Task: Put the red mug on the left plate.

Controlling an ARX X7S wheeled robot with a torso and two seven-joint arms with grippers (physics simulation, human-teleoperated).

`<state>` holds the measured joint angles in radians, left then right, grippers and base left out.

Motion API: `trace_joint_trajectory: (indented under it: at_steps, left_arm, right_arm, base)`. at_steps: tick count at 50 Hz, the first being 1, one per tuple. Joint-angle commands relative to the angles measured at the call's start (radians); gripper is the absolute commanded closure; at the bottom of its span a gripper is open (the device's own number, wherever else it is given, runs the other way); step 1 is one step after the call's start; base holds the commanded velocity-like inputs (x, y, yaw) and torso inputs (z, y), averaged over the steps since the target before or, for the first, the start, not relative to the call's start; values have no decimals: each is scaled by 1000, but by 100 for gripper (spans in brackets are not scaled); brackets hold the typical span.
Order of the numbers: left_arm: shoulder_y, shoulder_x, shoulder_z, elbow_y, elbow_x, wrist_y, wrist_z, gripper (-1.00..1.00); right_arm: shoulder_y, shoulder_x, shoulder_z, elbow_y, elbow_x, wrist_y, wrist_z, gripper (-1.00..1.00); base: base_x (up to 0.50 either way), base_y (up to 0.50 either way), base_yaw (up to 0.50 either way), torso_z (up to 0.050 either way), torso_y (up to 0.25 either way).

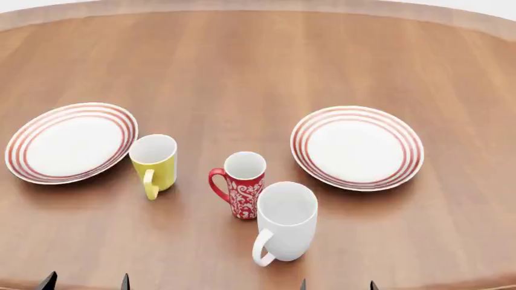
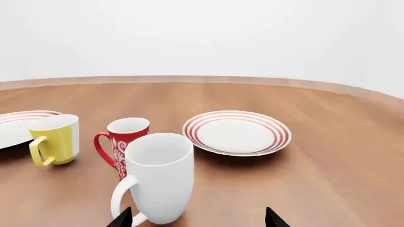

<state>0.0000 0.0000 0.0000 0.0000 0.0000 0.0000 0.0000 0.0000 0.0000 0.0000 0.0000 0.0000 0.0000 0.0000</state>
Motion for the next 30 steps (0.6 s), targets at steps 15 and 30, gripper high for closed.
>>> trace_joint_trajectory:
  at_steps: [15,30]
  left_arm:
    - [66,-62,47,183,-78,-65,-42,-100]
    - [64,-85,68,175,-98,-58,-62,-100]
  right_arm:
    - [-100,61,-72,-268,3,85,86,-100]
    - [-93,83,-105,-256,25,71,101,-100]
  base:
    - [0,0,0,0,0]
    - [162,309,0,0,0]
